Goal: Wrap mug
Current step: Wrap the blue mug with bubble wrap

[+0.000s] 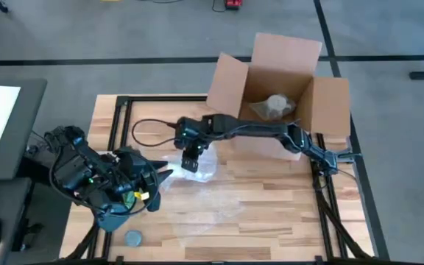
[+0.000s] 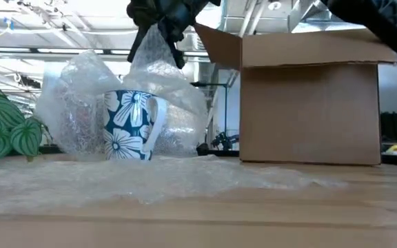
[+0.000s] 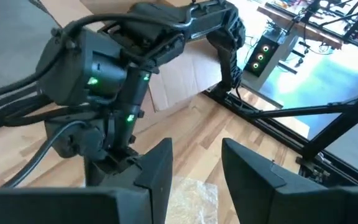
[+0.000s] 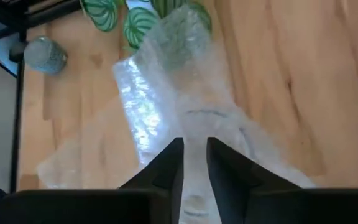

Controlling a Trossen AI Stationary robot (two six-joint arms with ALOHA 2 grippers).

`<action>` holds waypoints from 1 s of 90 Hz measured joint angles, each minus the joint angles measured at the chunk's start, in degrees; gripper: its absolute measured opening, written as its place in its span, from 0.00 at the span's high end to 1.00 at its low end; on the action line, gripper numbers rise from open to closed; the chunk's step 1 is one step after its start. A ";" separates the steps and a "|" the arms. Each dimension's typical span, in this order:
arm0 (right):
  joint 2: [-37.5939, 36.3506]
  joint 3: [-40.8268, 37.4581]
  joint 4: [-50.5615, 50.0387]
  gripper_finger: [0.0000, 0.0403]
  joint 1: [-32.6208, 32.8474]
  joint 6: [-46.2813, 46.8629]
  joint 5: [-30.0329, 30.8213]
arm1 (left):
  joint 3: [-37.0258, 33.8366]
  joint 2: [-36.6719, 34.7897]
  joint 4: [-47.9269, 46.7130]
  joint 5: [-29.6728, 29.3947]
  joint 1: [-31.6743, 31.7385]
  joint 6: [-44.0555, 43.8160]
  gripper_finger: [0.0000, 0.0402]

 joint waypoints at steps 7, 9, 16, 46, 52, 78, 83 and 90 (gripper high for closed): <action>1.78 0.00 0.06 0.76 -0.62 -2.09 0.69 | 0.00 0.02 0.00 0.00 -0.01 -0.02 0.71; 2.28 -0.01 0.15 0.74 -0.72 -2.80 0.69 | 0.00 0.01 0.00 0.00 -0.01 -0.01 0.71; 4.02 -0.11 0.09 0.64 -1.09 -4.80 0.78 | 0.00 0.00 0.00 0.00 0.00 -0.02 0.71; 7.64 -0.38 -1.55 0.45 -0.98 -7.65 0.43 | 0.00 0.02 0.12 1.57 -0.02 -0.11 0.71; 7.64 -0.59 -1.09 0.51 -0.86 -8.17 0.42 | 0.02 0.01 0.22 1.55 0.00 -0.09 0.71; 7.35 -0.66 -2.89 0.95 0.11 -5.67 0.65 | 0.02 0.02 0.01 1.53 -0.01 -0.01 0.71; 7.19 -0.25 -3.55 0.96 0.29 -3.19 0.34 | 0.02 0.01 0.00 1.53 0.00 0.20 0.71; 6.45 -0.35 -3.87 0.95 0.42 1.71 -0.11 | 0.02 0.02 0.00 1.51 -0.02 0.20 0.71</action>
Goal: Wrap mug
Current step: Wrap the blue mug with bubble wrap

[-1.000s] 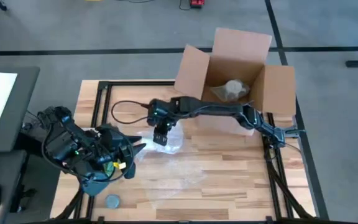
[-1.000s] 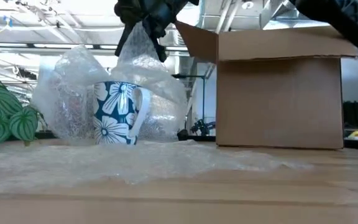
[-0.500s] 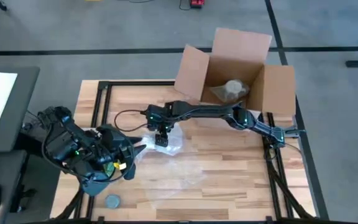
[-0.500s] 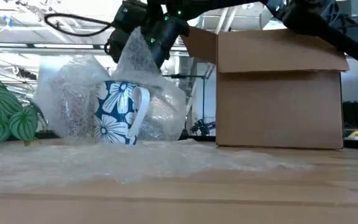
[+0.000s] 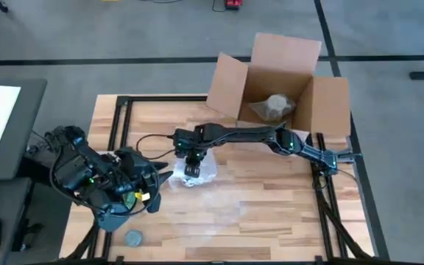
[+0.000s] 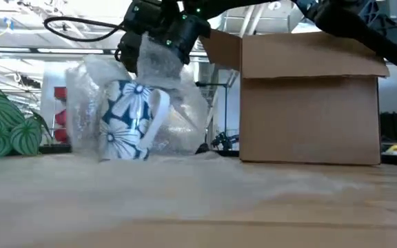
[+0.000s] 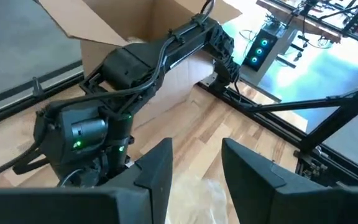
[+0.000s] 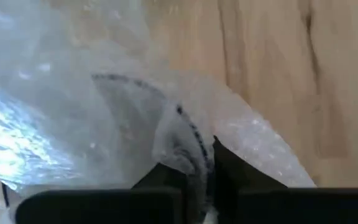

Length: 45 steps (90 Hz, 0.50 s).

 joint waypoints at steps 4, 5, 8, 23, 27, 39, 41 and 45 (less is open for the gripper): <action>-0.80 0.00 -1.39 0.95 0.01 2.41 -0.36 | 0.00 -0.01 -0.01 0.00 0.02 0.00 0.71; -1.04 0.00 -1.79 0.95 0.04 2.91 -0.41 | 0.00 -0.01 -0.01 0.00 0.01 0.00 0.71; -1.50 0.03 -2.68 0.95 0.35 3.99 -0.52 | 0.00 0.00 -0.02 0.02 0.00 0.00 0.71; -2.48 0.24 -5.33 0.97 3.81 6.98 -0.63 | 0.00 0.00 -0.02 0.28 0.02 0.23 0.71; -2.36 0.19 -5.05 0.97 5.43 6.95 -0.18 | 0.00 0.00 0.00 0.35 0.00 0.22 0.71; -2.43 -0.57 -3.47 0.97 9.26 5.80 5.01 | 0.00 -0.02 0.00 0.97 0.00 0.13 0.71; -2.48 -0.90 -2.82 0.97 9.54 5.74 5.50 | 0.00 -0.02 0.02 1.35 0.00 0.13 0.71; -2.45 -1.04 -2.23 0.97 9.92 5.78 6.21 | 0.00 0.00 0.02 1.87 0.00 0.15 0.71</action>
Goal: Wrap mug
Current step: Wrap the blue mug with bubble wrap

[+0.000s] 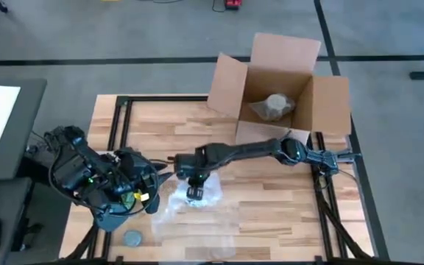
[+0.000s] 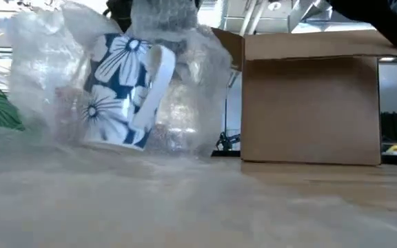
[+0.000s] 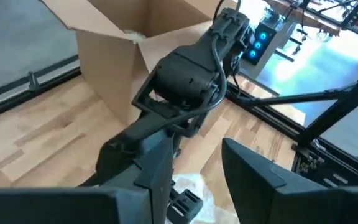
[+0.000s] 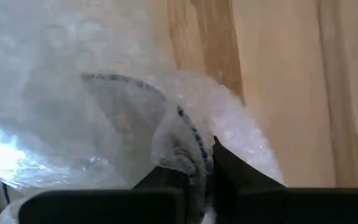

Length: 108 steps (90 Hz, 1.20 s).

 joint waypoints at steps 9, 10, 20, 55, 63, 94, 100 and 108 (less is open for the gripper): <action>1.58 -0.04 0.55 0.97 0.46 0.03 0.96 | 0.00 0.00 -0.02 1.07 0.00 0.31 0.71; 1.70 -0.05 0.68 0.97 0.46 0.03 0.96 | 0.00 0.00 -0.01 1.11 0.00 0.34 0.71; 2.71 0.03 1.63 0.96 0.53 -0.08 1.04 | 0.00 0.02 0.00 1.22 0.00 0.33 0.71; 3.08 -0.01 5.73 0.81 0.55 -6.42 1.55 | 0.00 0.02 0.44 1.21 0.00 0.31 0.71; 3.10 -0.01 5.47 0.71 0.51 -6.44 1.72 | 0.00 0.02 0.48 1.22 0.00 0.31 0.71; -0.09 1.30 3.61 0.51 0.35 -8.69 0.46 | 0.00 0.02 0.39 3.61 0.00 3.47 0.71; -1.54 1.30 3.42 0.51 0.35 -10.65 0.42 | 0.00 0.02 0.39 3.82 0.02 2.64 0.71; -3.50 1.30 2.90 0.52 0.35 -12.18 0.32 | 0.00 0.02 0.37 3.96 0.00 0.81 0.71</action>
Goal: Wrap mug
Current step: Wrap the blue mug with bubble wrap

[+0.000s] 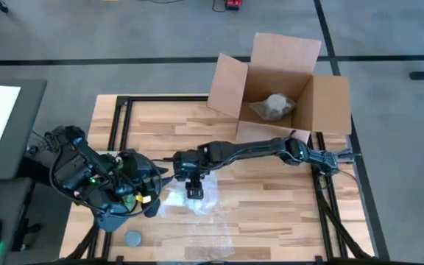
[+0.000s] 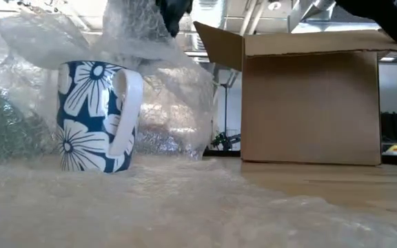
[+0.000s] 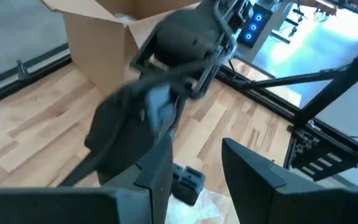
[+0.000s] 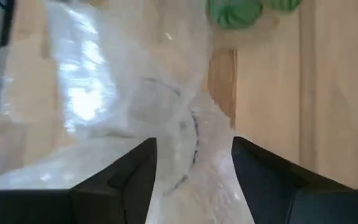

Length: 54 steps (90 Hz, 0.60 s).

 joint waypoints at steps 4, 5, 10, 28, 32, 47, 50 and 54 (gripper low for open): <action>-0.90 0.00 -0.76 0.52 0.00 -0.01 -0.03 | 0.00 0.00 -0.05 0.00 0.00 -0.64 0.71; -1.19 0.00 -0.89 0.52 0.00 0.00 -0.04 | 0.00 0.00 -0.07 0.00 0.00 -0.74 0.71; -2.60 0.00 -1.92 0.53 0.08 -0.26 -0.04 | 0.00 0.00 -0.29 0.00 0.00 -1.28 0.71; -8.10 0.00 -4.94 0.55 1.62 -6.37 -0.06 | 0.00 0.55 -1.42 0.00 -0.02 -8.12 0.71; -9.21 0.00 -4.68 0.56 2.17 -8.01 -0.10 | 0.00 0.95 -1.46 0.12 -0.34 -9.45 0.71; -10.89 0.11 -4.28 0.57 5.01 -11.31 -1.63 | 0.00 3.15 -2.98 0.50 -1.86 -13.92 0.71; -10.89 0.11 -4.34 0.57 5.71 -11.12 -3.41 | 0.00 3.91 -3.26 0.94 -2.10 -14.88 0.71; -10.93 0.11 -5.04 0.58 6.83 -10.18 -5.84 | -0.06 5.04 -3.31 2.00 -2.49 -15.90 0.71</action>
